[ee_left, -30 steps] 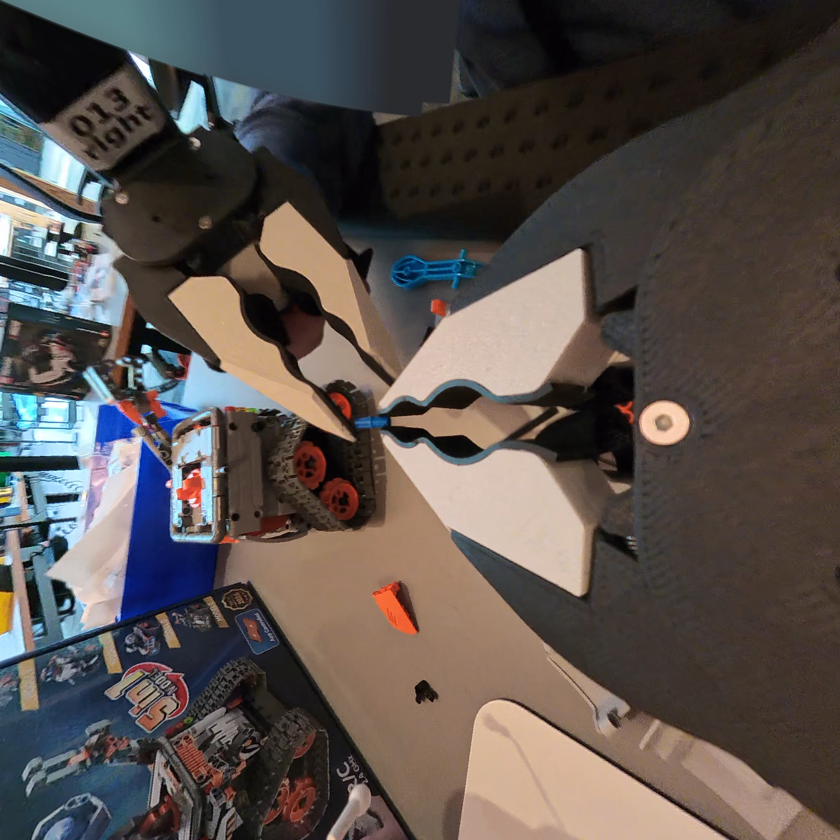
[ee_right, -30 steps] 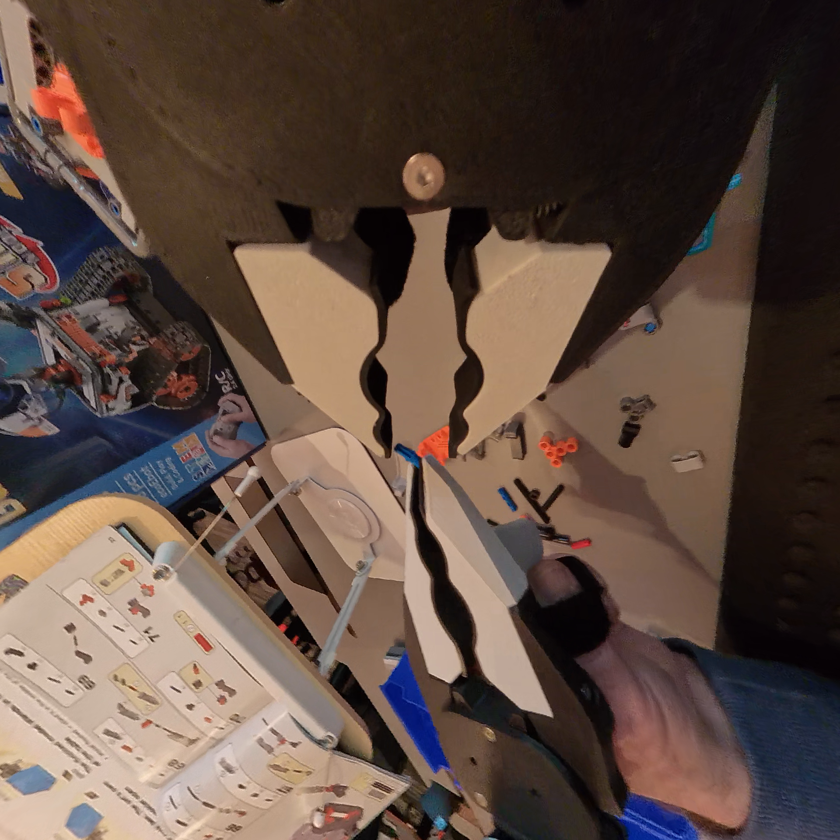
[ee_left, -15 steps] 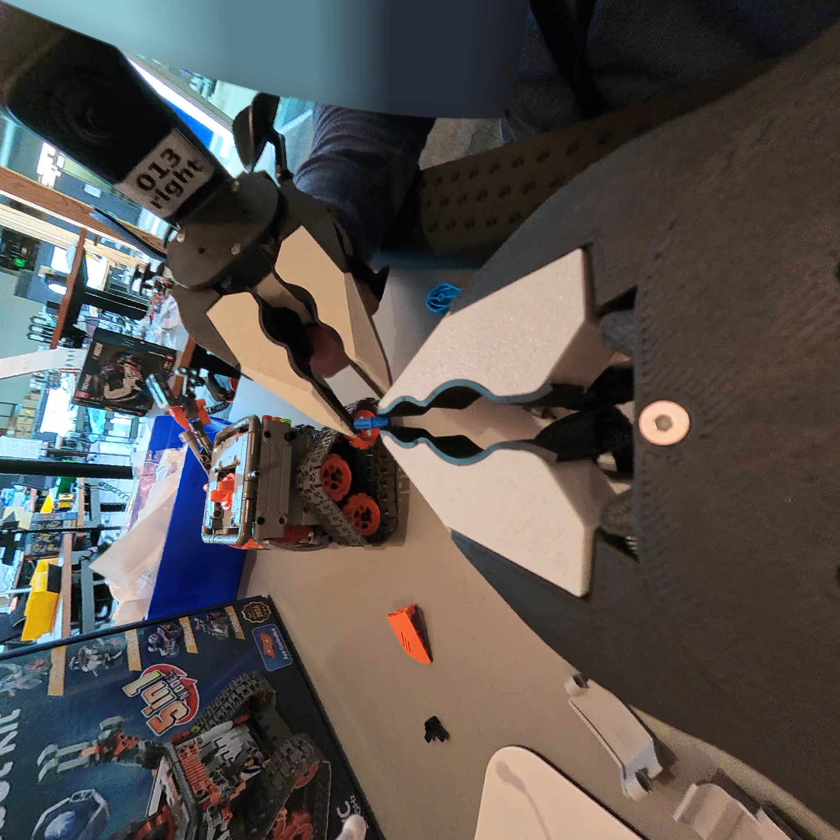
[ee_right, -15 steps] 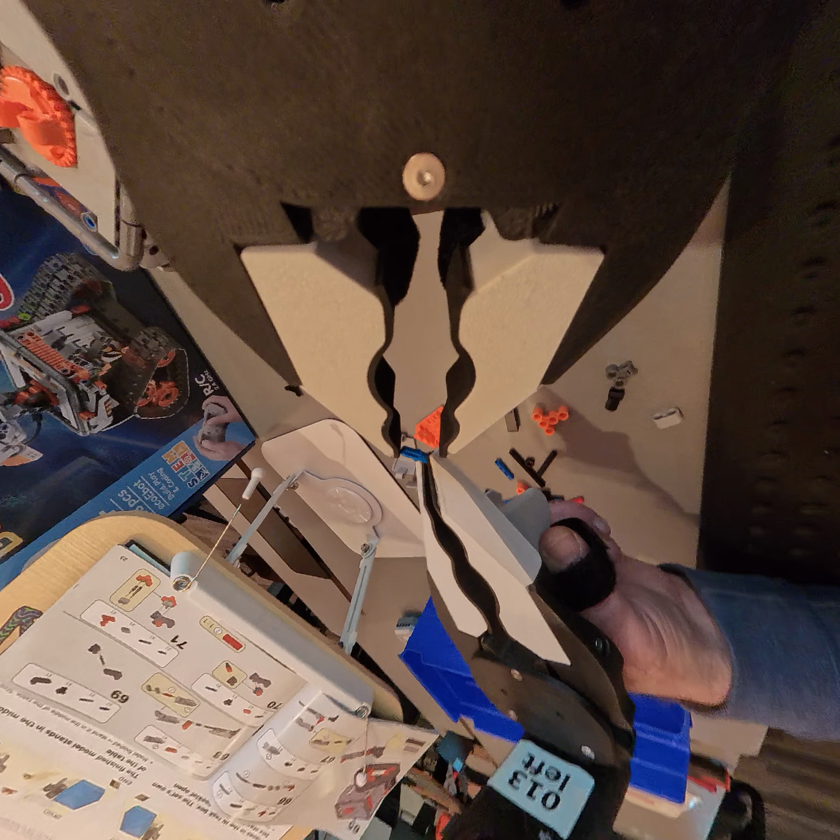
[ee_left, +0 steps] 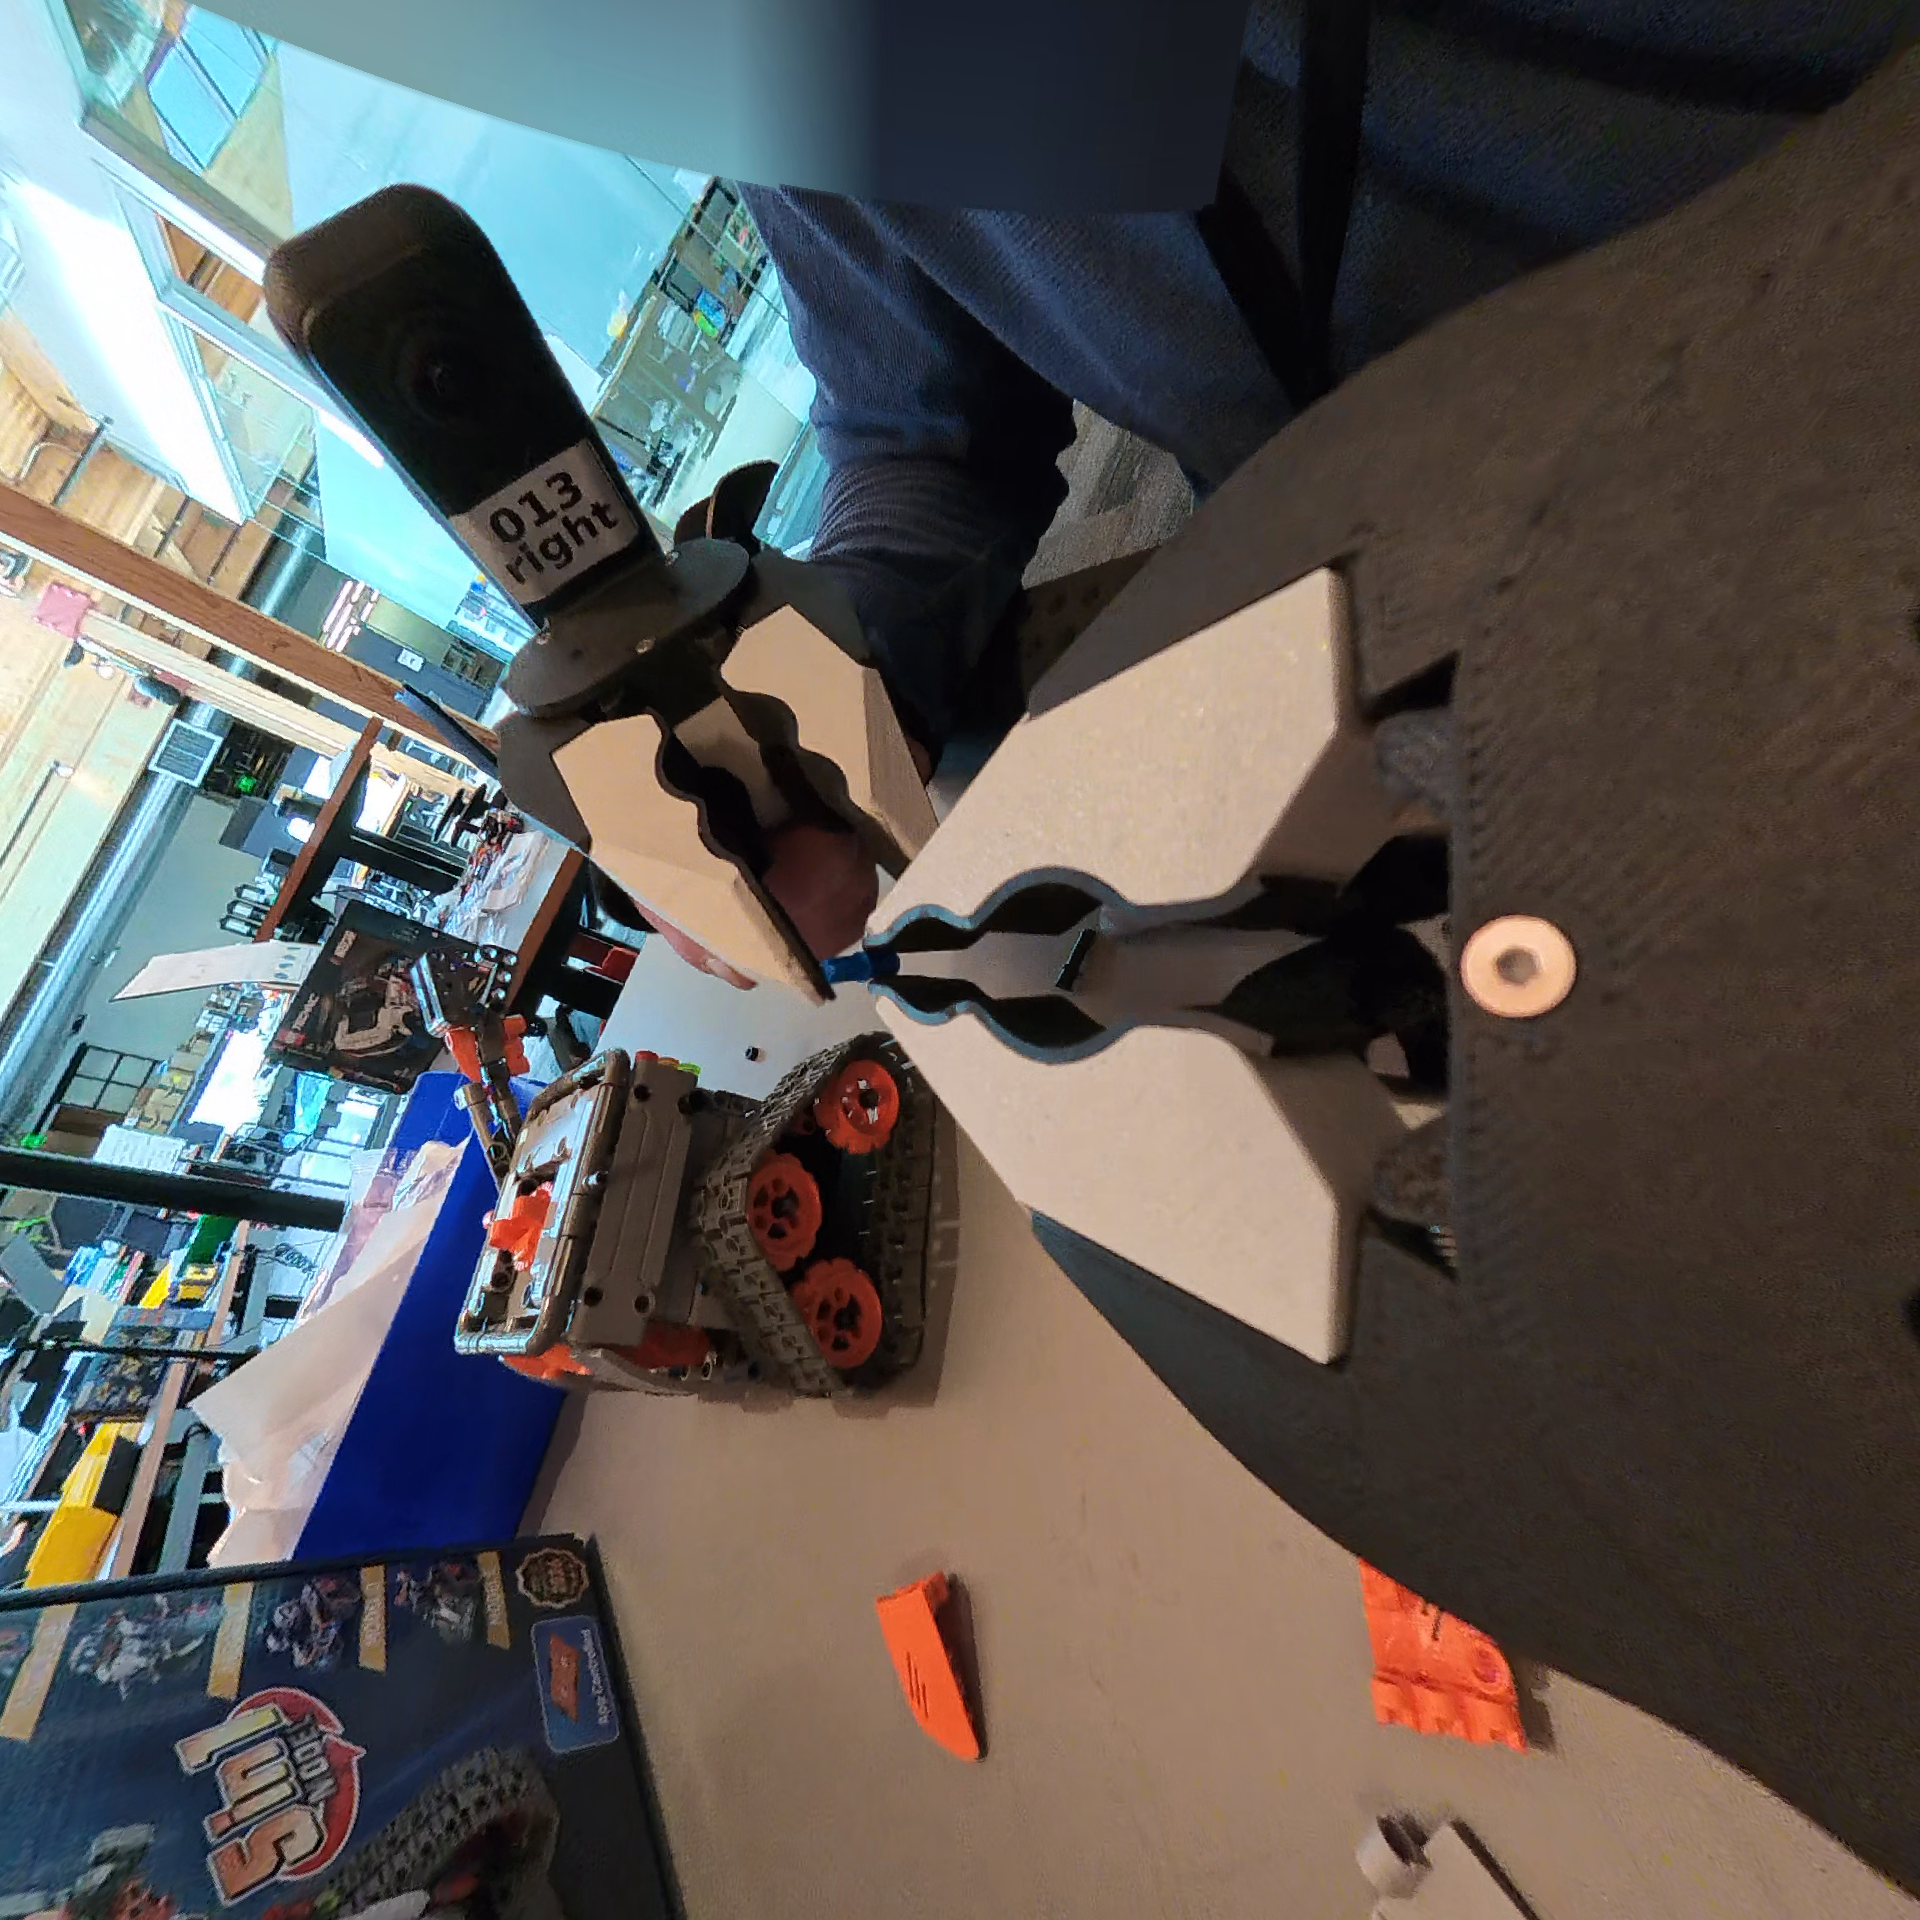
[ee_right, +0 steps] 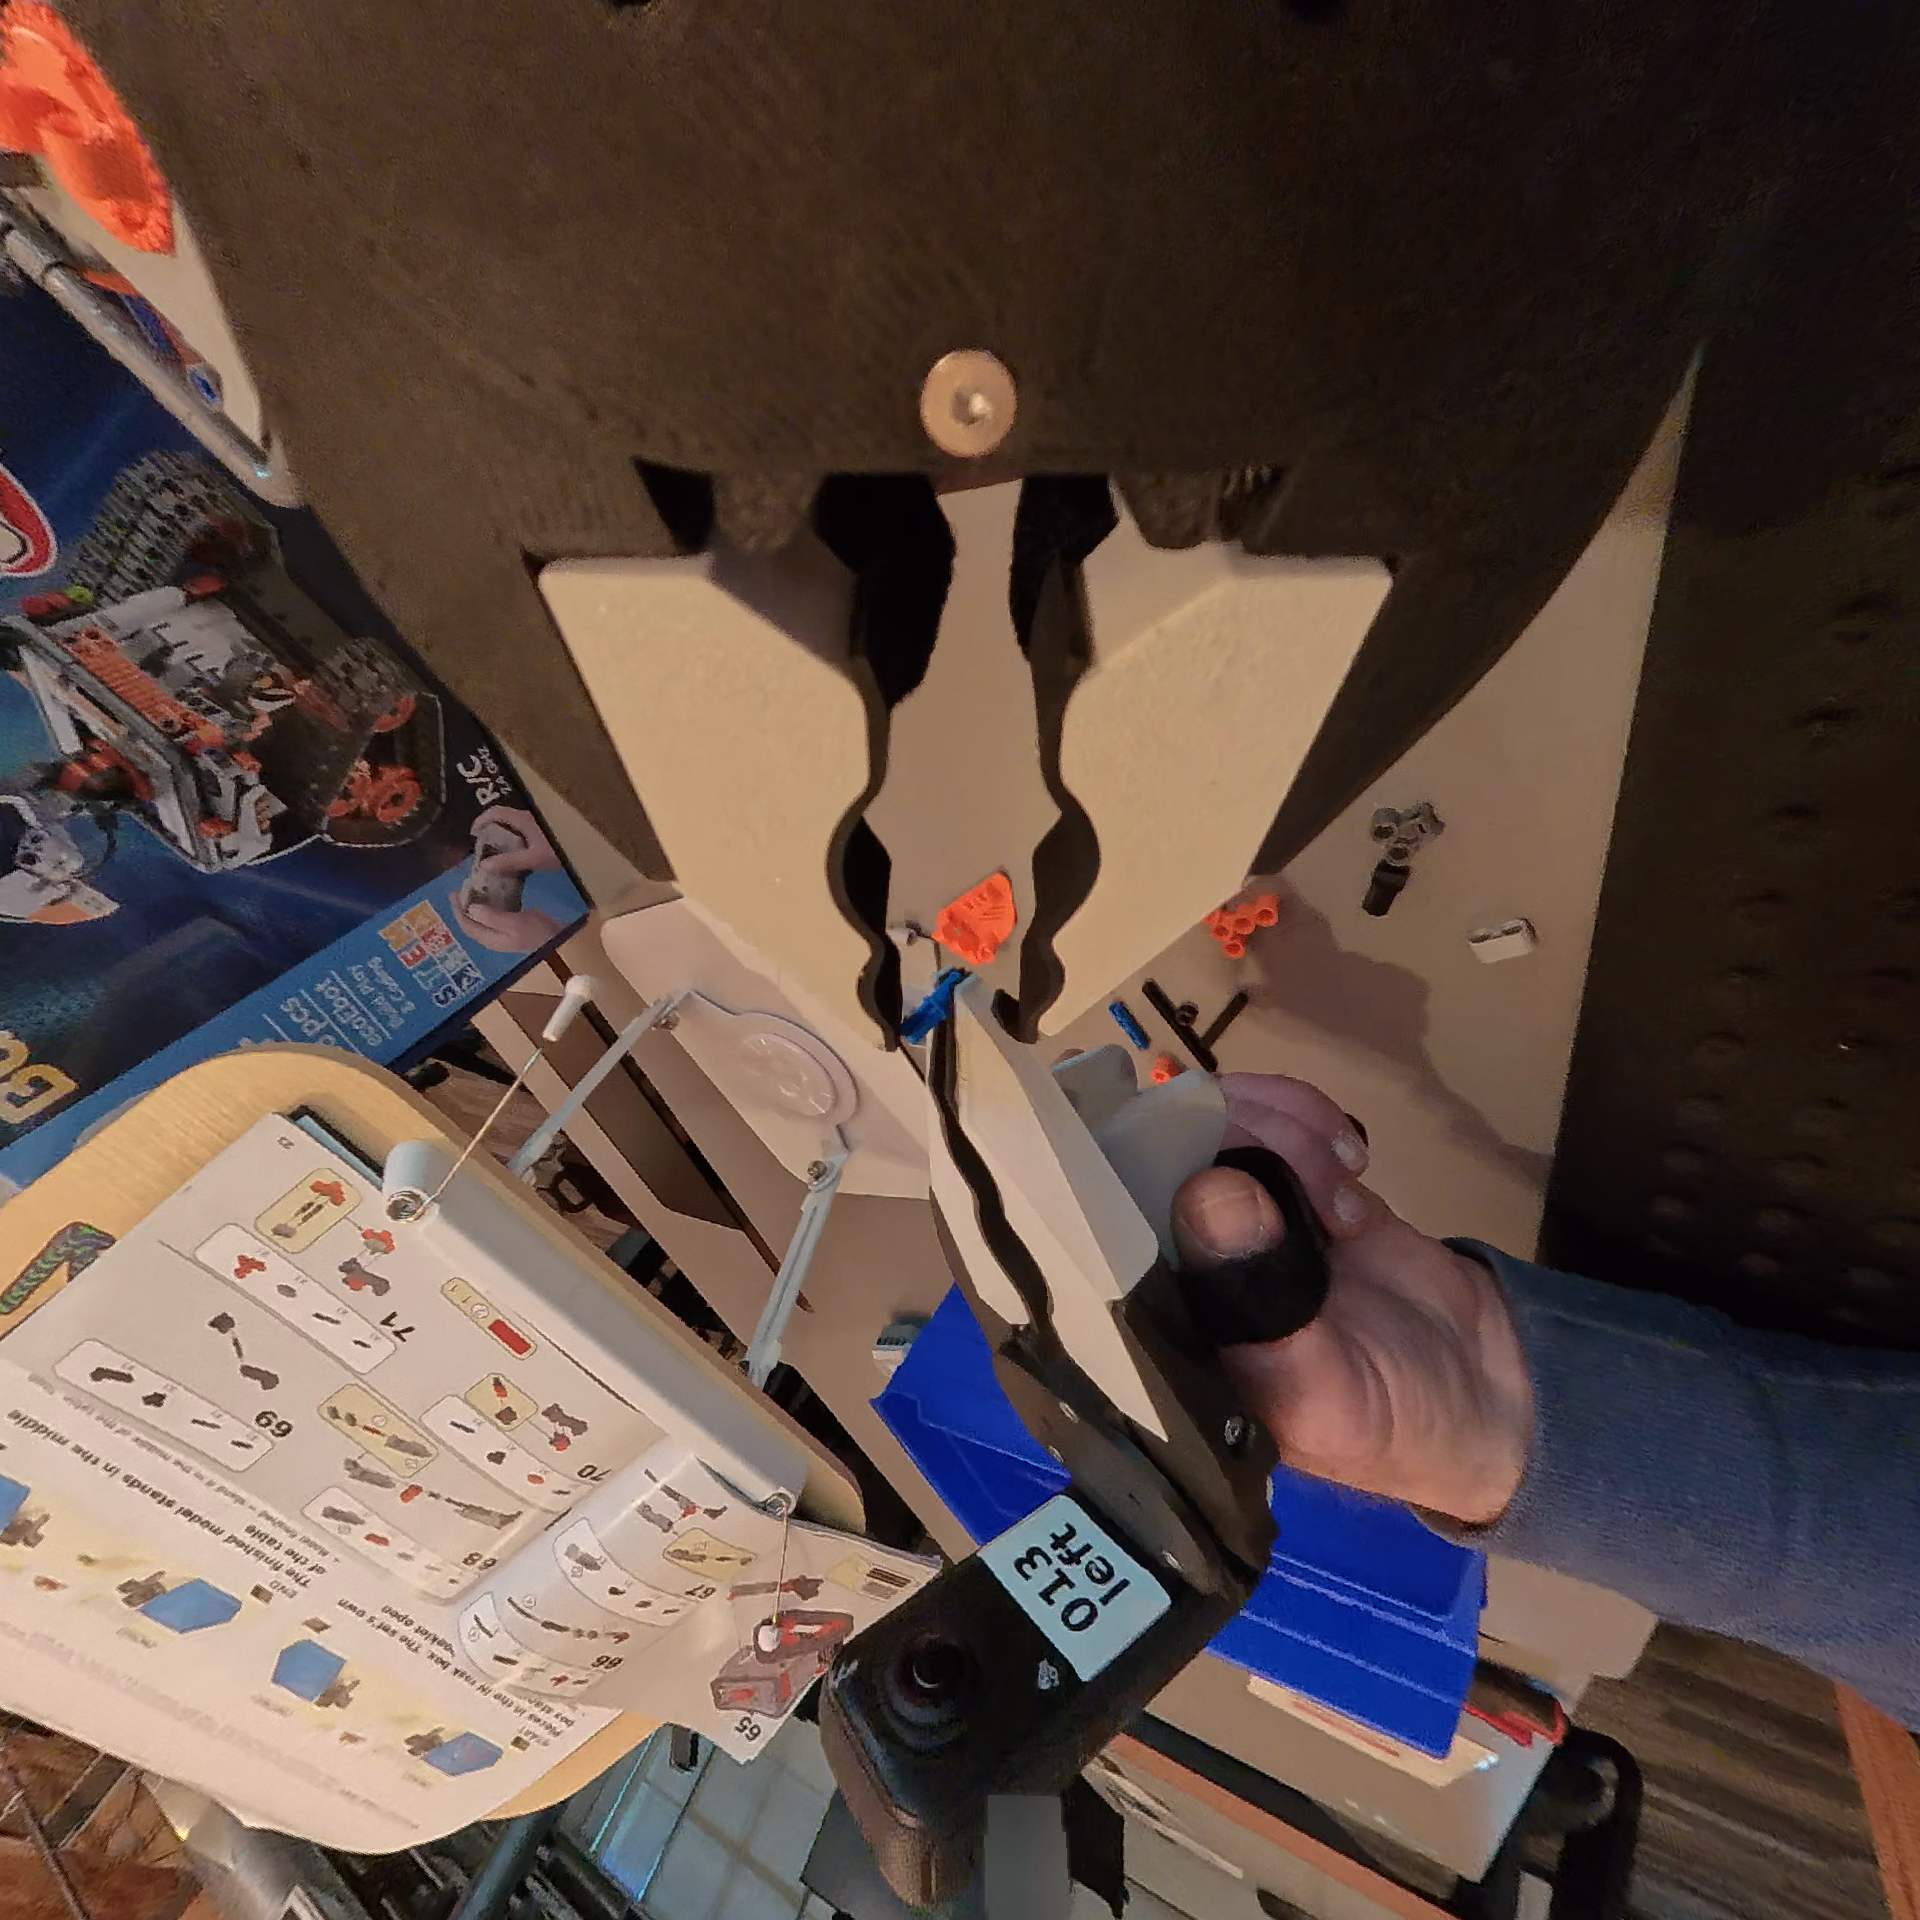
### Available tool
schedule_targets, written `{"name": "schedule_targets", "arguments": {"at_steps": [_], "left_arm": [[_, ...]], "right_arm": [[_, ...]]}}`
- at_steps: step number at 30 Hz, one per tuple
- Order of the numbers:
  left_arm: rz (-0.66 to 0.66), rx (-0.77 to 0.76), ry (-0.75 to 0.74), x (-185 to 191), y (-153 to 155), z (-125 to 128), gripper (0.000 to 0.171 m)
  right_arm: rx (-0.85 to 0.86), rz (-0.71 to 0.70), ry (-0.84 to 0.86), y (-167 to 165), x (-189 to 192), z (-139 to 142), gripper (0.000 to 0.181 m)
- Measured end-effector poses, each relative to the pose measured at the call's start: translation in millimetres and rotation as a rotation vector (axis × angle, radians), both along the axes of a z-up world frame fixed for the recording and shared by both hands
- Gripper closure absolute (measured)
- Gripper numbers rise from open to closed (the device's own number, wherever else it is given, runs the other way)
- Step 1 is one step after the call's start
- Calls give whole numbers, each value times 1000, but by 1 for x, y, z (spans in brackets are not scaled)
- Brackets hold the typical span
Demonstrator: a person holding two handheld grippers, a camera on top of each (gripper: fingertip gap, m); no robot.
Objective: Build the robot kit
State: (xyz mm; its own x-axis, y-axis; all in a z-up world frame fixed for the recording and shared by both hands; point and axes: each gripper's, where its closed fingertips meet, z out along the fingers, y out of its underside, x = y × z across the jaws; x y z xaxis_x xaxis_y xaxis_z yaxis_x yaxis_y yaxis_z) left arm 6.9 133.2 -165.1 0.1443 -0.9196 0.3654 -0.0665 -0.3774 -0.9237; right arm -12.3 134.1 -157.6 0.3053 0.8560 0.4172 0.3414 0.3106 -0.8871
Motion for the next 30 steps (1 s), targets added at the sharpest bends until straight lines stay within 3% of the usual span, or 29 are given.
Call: {"name": "schedule_targets", "arguments": {"at_steps": [16, 30], "left_arm": [[-26, -170, -290, 3, -2, 32, 170], [-98, -231, -295, 4, -12, 30, 167]], "right_arm": [[160, -94, 64, 2, 7, 23, 171], [226, -46, -10, -8, 7, 21, 179]]}}
